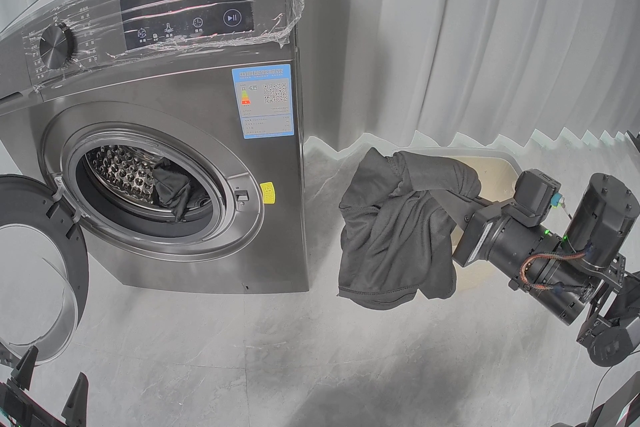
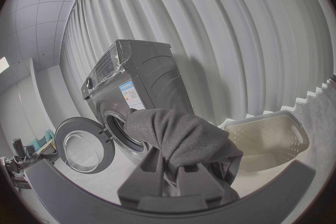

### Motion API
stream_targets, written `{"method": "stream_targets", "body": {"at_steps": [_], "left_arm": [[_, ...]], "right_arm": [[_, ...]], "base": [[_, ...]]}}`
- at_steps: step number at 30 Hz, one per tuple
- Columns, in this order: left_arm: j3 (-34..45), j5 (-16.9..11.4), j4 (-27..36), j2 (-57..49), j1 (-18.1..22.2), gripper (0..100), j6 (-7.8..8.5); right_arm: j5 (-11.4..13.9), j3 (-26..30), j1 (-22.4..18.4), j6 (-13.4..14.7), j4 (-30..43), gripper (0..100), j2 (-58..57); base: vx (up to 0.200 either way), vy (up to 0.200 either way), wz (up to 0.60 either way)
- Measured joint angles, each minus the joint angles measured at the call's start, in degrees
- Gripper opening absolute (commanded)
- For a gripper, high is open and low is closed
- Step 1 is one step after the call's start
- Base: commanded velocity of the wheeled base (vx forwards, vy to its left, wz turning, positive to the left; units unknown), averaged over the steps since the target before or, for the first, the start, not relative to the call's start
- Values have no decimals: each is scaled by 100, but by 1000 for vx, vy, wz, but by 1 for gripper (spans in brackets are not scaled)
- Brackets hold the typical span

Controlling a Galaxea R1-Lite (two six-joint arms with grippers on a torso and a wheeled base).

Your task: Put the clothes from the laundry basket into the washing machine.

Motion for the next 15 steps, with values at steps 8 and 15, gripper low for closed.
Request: {"method": "stream_targets", "body": {"at_steps": [8,15], "left_arm": [[0,1,0,0,2,100,0],[0,0,2,0,0,100,-2]], "right_arm": [[2,6,-2,-4,-2,0,2],[5,9,4,0,-2,0,9]], "base": [[0,200,0],[0,200,0]]}}
